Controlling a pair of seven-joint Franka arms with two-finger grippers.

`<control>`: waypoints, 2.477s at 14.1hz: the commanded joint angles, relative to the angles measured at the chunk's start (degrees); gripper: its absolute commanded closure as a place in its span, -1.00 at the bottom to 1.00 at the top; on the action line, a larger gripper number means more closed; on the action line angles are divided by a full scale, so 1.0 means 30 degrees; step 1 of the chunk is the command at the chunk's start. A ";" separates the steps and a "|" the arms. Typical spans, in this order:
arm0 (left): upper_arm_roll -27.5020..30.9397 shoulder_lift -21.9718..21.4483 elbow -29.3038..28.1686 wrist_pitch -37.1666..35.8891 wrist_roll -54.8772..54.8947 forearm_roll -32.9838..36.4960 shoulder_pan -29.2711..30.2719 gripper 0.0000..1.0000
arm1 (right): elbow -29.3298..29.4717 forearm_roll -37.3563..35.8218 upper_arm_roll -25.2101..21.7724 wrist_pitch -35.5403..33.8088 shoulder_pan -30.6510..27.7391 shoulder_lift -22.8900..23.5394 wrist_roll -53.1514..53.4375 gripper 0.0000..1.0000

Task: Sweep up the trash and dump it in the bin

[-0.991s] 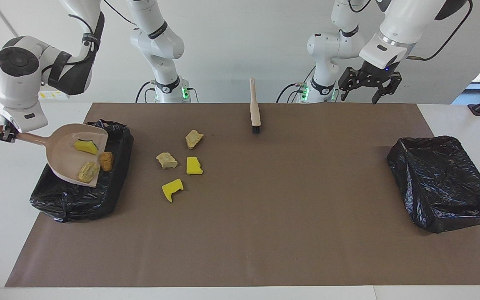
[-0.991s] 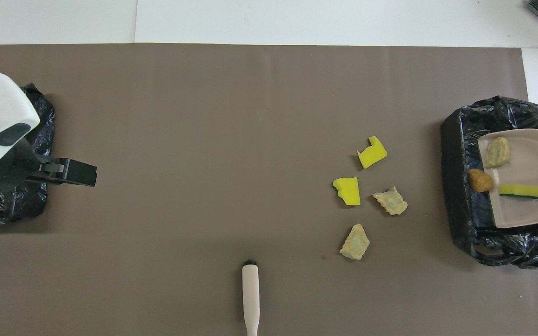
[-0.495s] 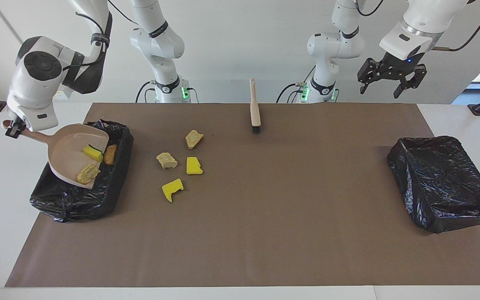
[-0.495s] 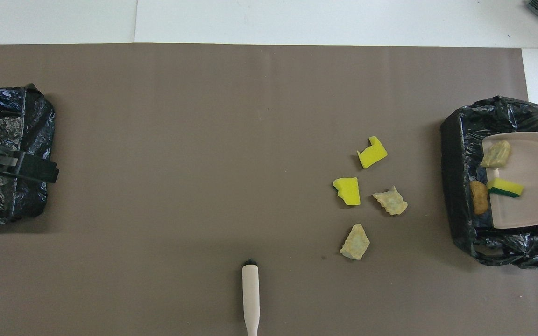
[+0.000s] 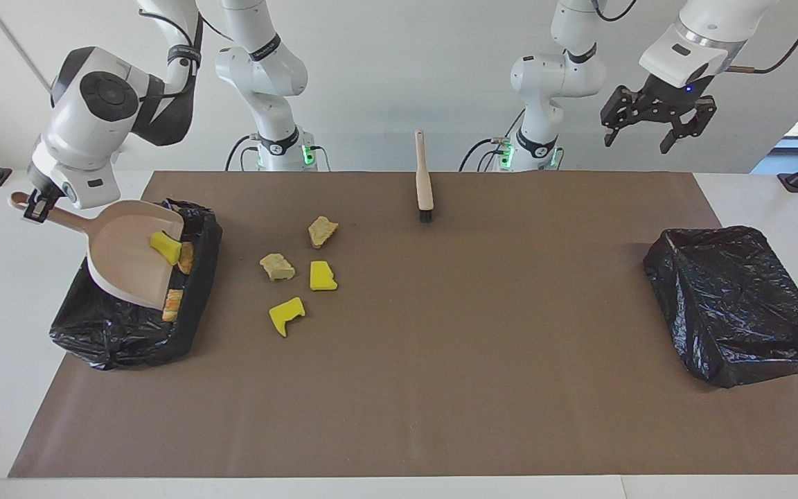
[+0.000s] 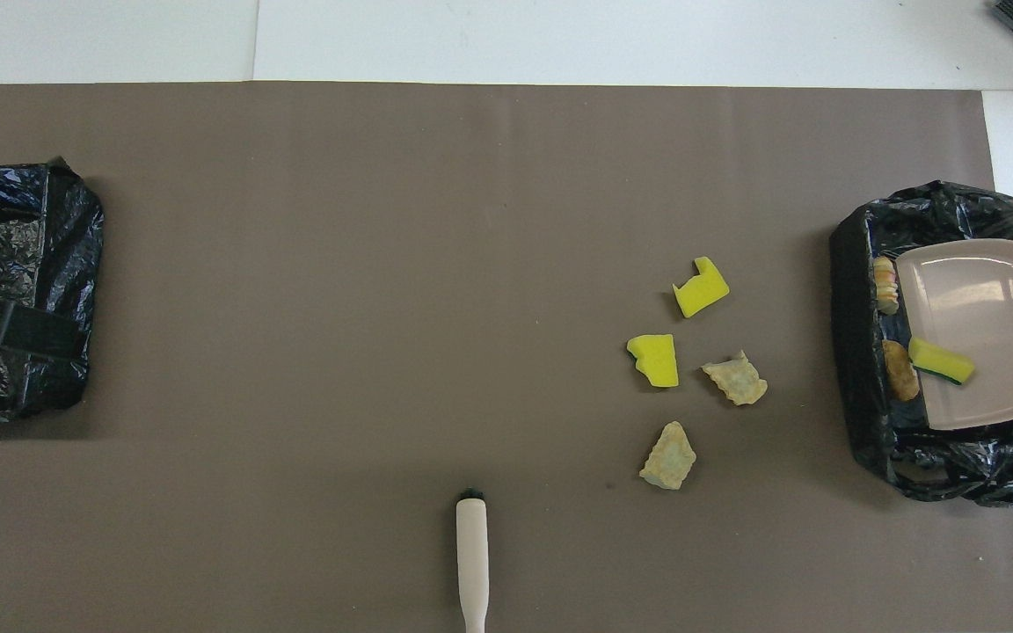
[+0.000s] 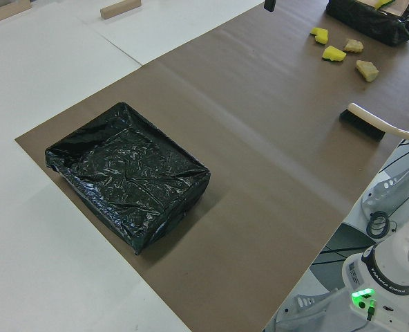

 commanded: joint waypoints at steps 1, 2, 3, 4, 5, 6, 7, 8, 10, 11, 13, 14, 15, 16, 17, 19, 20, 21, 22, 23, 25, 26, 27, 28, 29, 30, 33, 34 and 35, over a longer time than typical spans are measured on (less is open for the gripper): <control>-0.0022 -0.0193 -0.0408 0.0171 0.0292 -0.0247 0.0288 -1.00 | -0.0254 -0.0502 0.0007 0.0274 -0.0491 -0.0214 0.0001 1.00; -0.0022 -0.0193 -0.0408 0.0171 0.0292 -0.0246 0.0259 -1.00 | -0.0108 -0.0618 -0.0022 -0.0046 -0.0229 -0.0271 -0.0086 1.00; -0.0022 -0.0338 -0.0466 0.0171 0.0292 -0.0362 0.0229 -1.00 | 0.0039 -0.0764 0.0093 -0.0398 -0.0198 -0.0446 -0.0232 1.00; -0.0022 -0.0369 -0.0466 0.0171 0.0234 -0.0364 0.0171 -1.00 | 0.0475 -0.0911 0.0123 -0.0546 -0.0197 -0.0390 -0.0698 1.00; -0.0080 -0.0369 -0.0466 0.0142 0.0234 -0.0364 0.0141 -1.00 | 0.0741 -0.0912 0.0124 -0.0548 -0.0226 -0.0273 -0.0993 1.00; -0.0081 -0.0369 -0.0495 0.0142 0.0176 -0.0364 0.0141 -1.00 | 0.0975 -0.0912 0.0124 -0.0548 -0.0227 -0.0272 -0.1083 1.00; -0.0023 -0.0398 -0.0496 0.0084 0.0175 -0.0306 0.0141 -1.00 | 0.1268 -0.0941 0.0124 -0.0548 -0.0198 -0.0272 -0.1228 1.00; -0.0022 -0.0399 -0.0496 0.0055 0.0175 -0.0305 0.0170 -1.00 | 0.1648 -0.1028 0.0124 -0.0548 -0.0168 -0.0243 -0.1752 1.00; 0.0065 -0.0399 -0.0496 0.0054 0.0175 -0.0305 0.0141 -1.00 | 0.2615 -0.1029 0.0153 -0.0548 0.0093 -0.0097 -0.2195 1.00; 0.0066 -0.0399 -0.0496 0.0054 0.0175 -0.0305 0.0141 -1.00 | 0.2850 -0.1029 0.0124 -0.0548 0.0328 -0.0067 -0.2226 1.00; 0.0066 -0.0399 -0.0496 0.0054 0.0175 -0.0305 0.0141 -1.00 | 0.3057 -0.1000 0.0182 -0.0577 0.0417 -0.0067 -0.2197 1.00; 0.0066 -0.0399 -0.0496 0.0054 0.0175 -0.0305 0.0141 -1.00 | 0.3319 -0.0971 0.0182 -0.0606 0.0824 0.0049 -0.2168 1.00; 0.0066 -0.0399 -0.0496 0.0054 0.0175 -0.0305 0.0141 -1.00 | 0.3785 -0.0710 0.0182 -0.0722 0.1379 0.0282 -0.1964 1.00; 0.0066 -0.0399 -0.0496 0.0054 0.0175 -0.0305 0.0170 -1.00 | 0.4341 -0.0301 0.0182 -0.1420 0.1936 0.0575 -0.1353 1.00; 0.0066 -0.0399 -0.0496 0.0054 0.0175 -0.0305 0.0170 -1.00 | 0.4782 0.0283 0.0240 -0.2210 0.2289 0.0810 -0.0390 1.00; 0.0066 -0.0399 -0.0496 0.0054 0.0175 -0.0305 0.0170 -1.00 | 0.4874 0.1600 0.0271 -0.2744 0.3458 0.0841 0.1863 1.00; 0.0066 -0.0399 -0.0496 0.0054 0.0175 -0.0305 0.0170 -1.00 | 0.4874 0.2710 0.0270 -0.2803 0.4016 0.0841 0.3384 1.00; 0.0066 -0.0399 -0.0496 0.0054 0.0175 -0.0305 0.0170 -1.00 | 0.4845 0.3678 0.0299 -0.3094 0.4282 0.0812 0.4936 1.00; 0.0066 -0.0399 -0.0496 0.0054 0.0175 -0.0305 0.0170 -1.00 | 0.4816 0.4848 0.0300 -0.3329 0.4604 0.0812 0.6721 1.00; 0.0066 -0.0399 -0.0496 0.0054 0.0175 -0.0305 0.0170 -1.00 | 0.4728 0.5787 0.0271 -0.3592 0.5245 0.0812 0.8653 1.00; 0.0066 -0.0399 -0.0496 0.0054 0.0175 -0.0305 0.0141 -1.00 | 0.4611 0.6759 0.0271 -0.4149 0.6767 0.1074 1.3161 1.00; 0.0066 -0.0428 -0.0496 0.0054 0.0175 -0.0305 0.0141 -1.00 | 0.4610 0.7344 0.0270 -0.4383 0.7529 0.1424 1.5446 1.00; 0.0066 -0.0399 -0.0496 0.0054 0.0175 -0.0305 0.0141 -1.00 | 0.4610 0.8104 0.0270 -0.4415 0.8204 0.1746 1.7818 1.00; 0.0066 -0.0399 -0.0496 0.0054 0.0175 -0.0305 0.0141 -1.00 | 0.4639 0.8894 0.0270 -0.4386 0.8936 0.2185 2.0278 1.00; 0.0066 -0.0399 -0.0496 0.0054 0.0175 -0.0305 0.0141 -1.00 | 0.4698 0.9627 0.0270 -0.4386 0.9697 0.2566 2.2594 1.00; 0.0066 -0.0428 -0.0496 0.0054 0.0175 -0.0305 0.0141 -1.00 | 0.4727 1.0592 0.0270 -0.4270 1.0372 0.2976 2.4996 1.00; 0.0066 -0.0428 -0.0496 0.0054 0.0175 -0.0305 0.0112 -1.00 | 0.4757 1.4456 0.0270 -0.3831 1.1608 0.3682 3.0952 1.00; 0.0066 -0.0399 -0.0496 0.0054 0.0175 -0.0305 0.0112 -1.00 | 0.4757 1.5397 0.0299 -0.3655 1.1841 0.3828 3.2475 1.00; 0.0066 -0.0399 -0.0496 0.0054 0.0175 -0.0305 0.0054 -1.00 | 0.4815 1.5783 0.0271 -0.3334 1.2424 0.4294 3.4347 1.00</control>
